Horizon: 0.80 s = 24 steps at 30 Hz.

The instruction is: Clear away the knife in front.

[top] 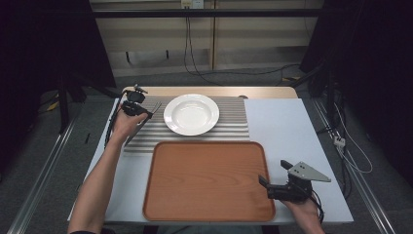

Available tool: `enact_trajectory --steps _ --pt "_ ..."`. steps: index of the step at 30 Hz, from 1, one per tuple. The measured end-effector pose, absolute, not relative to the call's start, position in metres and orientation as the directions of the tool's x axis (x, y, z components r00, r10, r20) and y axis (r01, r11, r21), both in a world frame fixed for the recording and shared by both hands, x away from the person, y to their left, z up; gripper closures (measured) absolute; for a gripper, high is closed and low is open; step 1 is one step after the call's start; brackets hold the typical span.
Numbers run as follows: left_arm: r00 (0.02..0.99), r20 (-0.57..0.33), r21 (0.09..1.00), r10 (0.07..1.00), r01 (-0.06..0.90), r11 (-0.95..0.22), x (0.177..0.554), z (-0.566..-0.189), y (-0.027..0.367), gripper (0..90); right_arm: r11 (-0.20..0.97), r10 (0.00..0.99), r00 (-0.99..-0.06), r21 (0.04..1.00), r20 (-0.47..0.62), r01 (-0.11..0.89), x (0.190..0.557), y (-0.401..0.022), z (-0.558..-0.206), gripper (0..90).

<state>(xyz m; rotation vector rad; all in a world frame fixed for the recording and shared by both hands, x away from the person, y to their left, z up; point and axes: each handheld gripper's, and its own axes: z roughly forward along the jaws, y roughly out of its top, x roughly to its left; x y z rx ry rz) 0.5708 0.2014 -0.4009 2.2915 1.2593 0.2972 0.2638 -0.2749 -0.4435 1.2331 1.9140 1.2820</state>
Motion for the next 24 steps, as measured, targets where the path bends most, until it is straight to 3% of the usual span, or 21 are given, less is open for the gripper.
enact_trajectory --steps 24 --pt "0.611 -0.017 0.574 0.791 0.654 -0.493 0.521 -0.375 0.19 80.0 0.141 0.889 -0.455 0.907 0.061 0.396 0.264 -0.274 -0.444 2.6"
